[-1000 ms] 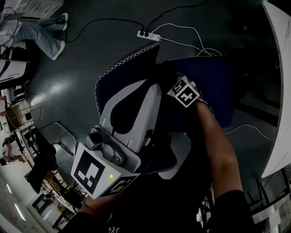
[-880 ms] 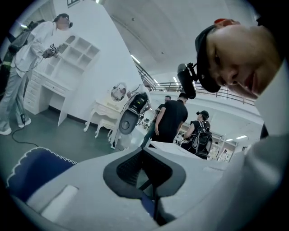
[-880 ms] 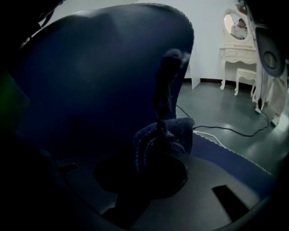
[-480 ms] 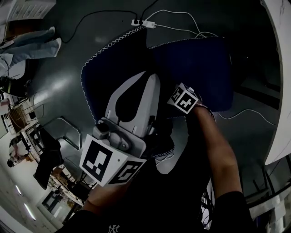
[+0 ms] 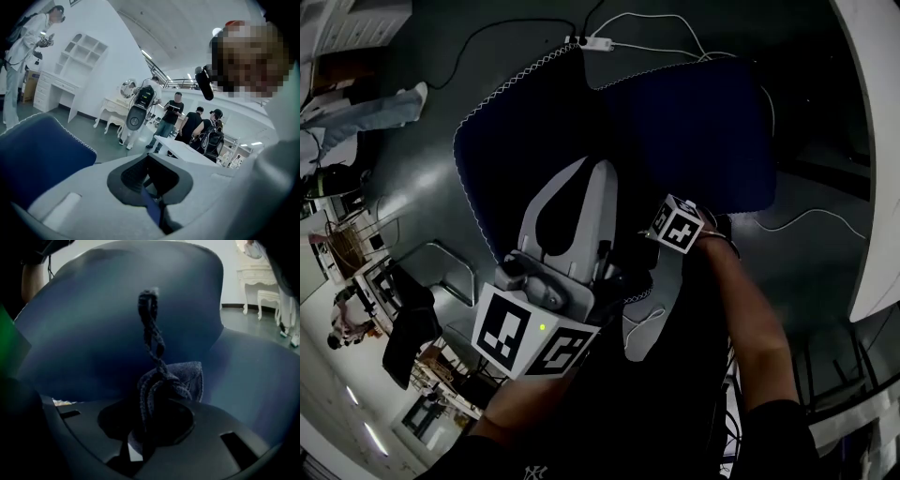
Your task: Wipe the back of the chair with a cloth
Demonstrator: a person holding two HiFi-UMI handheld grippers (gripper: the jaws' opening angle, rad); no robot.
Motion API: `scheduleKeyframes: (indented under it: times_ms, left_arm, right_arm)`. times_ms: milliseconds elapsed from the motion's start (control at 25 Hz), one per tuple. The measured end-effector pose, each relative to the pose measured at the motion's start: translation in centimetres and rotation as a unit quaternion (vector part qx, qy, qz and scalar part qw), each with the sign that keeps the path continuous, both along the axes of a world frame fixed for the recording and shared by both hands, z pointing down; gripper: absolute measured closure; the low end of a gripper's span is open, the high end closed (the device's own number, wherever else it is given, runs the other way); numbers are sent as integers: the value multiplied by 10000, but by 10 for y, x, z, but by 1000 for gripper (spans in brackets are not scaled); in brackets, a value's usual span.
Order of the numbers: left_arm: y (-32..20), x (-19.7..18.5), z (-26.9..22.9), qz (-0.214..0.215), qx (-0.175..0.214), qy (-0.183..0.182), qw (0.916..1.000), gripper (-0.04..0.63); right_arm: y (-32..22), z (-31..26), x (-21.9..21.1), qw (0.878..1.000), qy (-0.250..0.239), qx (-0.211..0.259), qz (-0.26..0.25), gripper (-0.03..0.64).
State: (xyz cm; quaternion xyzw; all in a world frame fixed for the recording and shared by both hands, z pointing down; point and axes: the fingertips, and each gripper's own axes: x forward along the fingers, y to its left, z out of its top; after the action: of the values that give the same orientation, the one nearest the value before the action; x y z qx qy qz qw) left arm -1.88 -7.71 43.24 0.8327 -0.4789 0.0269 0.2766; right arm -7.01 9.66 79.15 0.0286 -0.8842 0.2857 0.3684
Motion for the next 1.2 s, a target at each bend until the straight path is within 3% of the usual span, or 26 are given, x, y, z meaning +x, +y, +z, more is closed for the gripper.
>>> scheduleKeyframes:
  times_ms: [240, 320, 520, 680, 1200]
  left_arm:
    - [2, 8, 3, -100, -38, -70, 9999, 588]
    - [3, 6, 2, -152, -51, -94, 9998, 588]
    - [-1, -4, -6, -391, -55, -66, 9992, 588]
    - [-12, -8, -5, -603, 2, -67, 9982, 588]
    - [-52, -39, 20, -1026, 51, -219, 9945, 588]
  right_arm:
    - [37, 2, 16, 9986, -25, -271, -458, 528]
    - [32, -4, 21, 9988, -68, -308, -385, 528]
    - [-49, -51, 26, 9960, -536, -19, 718, 528]
    - [-116, -74, 18, 9888, -830, 360, 1190, 528]
    - [-251, -68, -33, 9786, -1317, 803, 1362, 528]
